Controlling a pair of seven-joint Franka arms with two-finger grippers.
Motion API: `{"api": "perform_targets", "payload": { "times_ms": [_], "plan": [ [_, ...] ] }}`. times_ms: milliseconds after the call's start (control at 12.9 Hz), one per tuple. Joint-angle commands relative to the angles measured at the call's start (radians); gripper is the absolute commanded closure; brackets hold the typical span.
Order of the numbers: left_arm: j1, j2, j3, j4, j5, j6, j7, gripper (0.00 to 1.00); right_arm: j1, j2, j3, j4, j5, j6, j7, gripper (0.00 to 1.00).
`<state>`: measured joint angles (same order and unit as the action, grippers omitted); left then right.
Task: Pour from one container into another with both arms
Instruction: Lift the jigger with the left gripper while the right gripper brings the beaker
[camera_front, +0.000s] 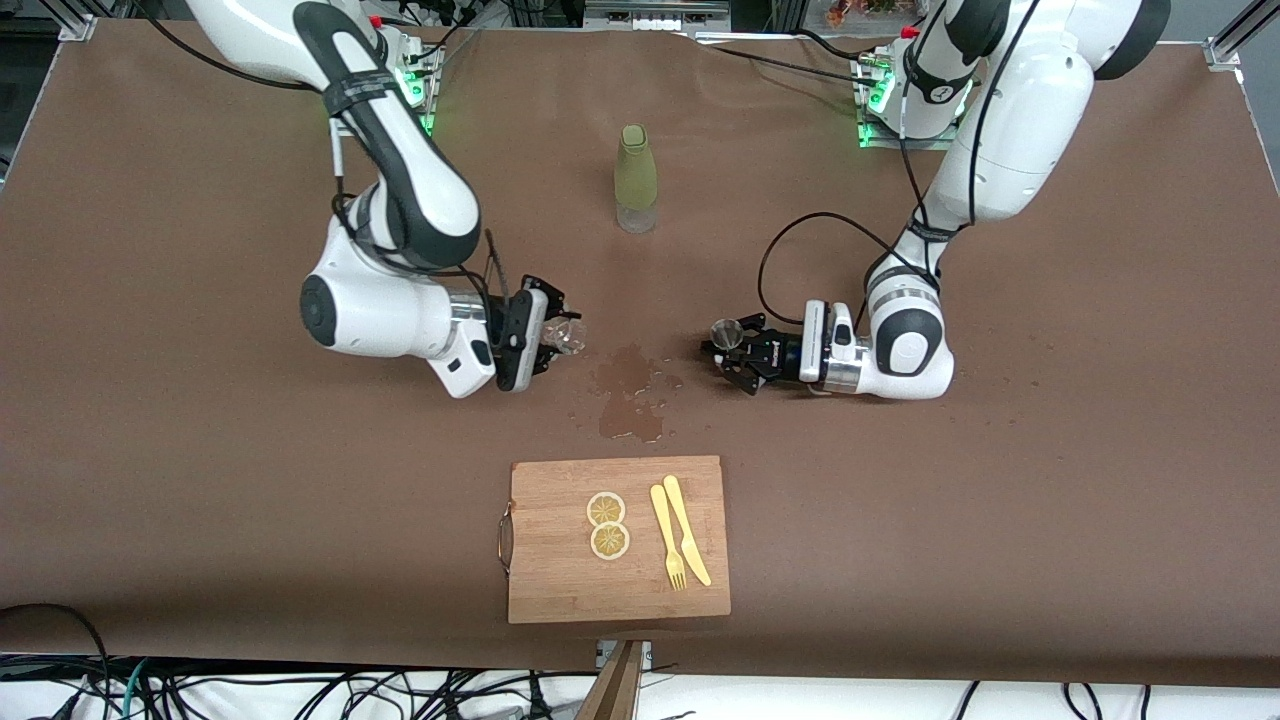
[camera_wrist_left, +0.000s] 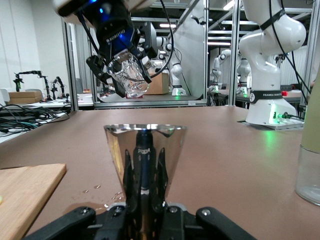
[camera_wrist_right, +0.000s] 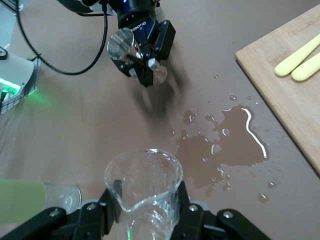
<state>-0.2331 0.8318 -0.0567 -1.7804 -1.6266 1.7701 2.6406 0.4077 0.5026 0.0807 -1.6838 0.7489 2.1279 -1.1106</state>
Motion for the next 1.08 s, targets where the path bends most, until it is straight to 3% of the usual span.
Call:
{"api": "perform_targets", "payload": {
  "times_ms": [0,309,773,1005],
  "plan": [
    [-0.06,0.003,0.014,0.015,-0.051,0.023,0.004,1.0,0.045,-0.01,0.001,-0.005,-0.074,0.024,0.13,0.86],
    [-0.115,0.032,0.014,0.038,-0.078,0.032,0.013,1.0,0.109,0.016,0.001,0.01,-0.123,0.047,0.251,0.86],
    [-0.158,0.09,0.015,0.113,-0.104,0.054,0.022,1.0,0.19,0.036,0.001,0.024,-0.272,0.043,0.466,0.86],
    [-0.176,0.105,0.015,0.13,-0.119,0.066,0.022,1.0,0.221,0.042,0.001,0.024,-0.29,0.041,0.515,0.86]
  ]
}}
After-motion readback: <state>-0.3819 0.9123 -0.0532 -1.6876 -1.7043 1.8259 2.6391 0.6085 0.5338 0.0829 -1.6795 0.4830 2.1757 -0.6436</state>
